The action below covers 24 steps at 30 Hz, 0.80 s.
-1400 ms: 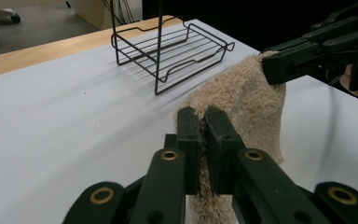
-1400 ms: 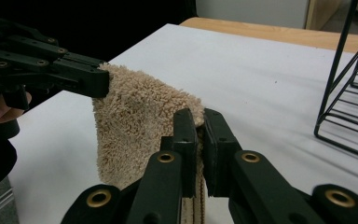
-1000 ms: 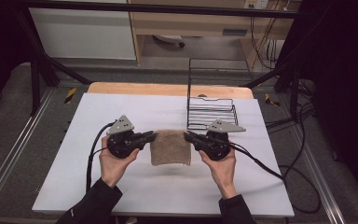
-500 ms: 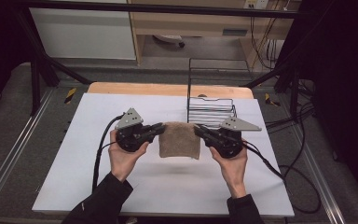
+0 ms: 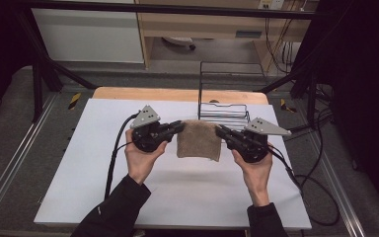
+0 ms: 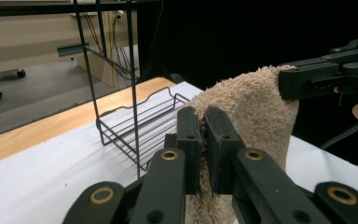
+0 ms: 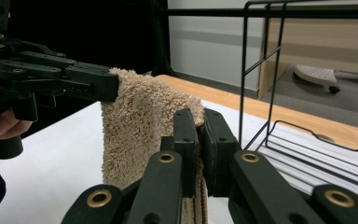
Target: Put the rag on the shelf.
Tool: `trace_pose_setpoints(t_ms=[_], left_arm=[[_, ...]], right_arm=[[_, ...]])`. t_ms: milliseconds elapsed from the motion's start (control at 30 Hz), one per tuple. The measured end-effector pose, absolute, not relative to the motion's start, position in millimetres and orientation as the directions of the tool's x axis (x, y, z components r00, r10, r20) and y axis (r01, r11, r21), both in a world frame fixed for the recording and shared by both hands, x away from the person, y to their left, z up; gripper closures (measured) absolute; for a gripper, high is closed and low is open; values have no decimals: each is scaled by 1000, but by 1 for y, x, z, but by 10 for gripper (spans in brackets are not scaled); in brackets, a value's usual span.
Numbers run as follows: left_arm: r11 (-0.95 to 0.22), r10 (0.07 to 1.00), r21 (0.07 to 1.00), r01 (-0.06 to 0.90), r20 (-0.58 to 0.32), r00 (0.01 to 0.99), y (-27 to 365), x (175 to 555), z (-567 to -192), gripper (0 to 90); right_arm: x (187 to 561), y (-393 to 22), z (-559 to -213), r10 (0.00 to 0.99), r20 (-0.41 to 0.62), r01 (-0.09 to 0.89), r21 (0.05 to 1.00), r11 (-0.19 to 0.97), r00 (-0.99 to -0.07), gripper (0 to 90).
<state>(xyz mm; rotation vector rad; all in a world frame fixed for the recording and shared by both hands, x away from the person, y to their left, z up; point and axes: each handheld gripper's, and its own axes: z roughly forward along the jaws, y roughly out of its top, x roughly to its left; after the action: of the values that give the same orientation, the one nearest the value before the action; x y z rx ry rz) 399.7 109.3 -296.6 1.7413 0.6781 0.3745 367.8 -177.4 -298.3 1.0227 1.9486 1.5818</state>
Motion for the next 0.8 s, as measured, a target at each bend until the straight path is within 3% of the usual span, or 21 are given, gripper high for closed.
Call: trace_pose_setpoints(t_ms=[800], left_arm=[[-119, 604, 974, 191, -81, 793, 75, 416, -266, 845]], right_arm=[[375, -208, -265, 808, 77, 200, 978, 52, -584, 855]])
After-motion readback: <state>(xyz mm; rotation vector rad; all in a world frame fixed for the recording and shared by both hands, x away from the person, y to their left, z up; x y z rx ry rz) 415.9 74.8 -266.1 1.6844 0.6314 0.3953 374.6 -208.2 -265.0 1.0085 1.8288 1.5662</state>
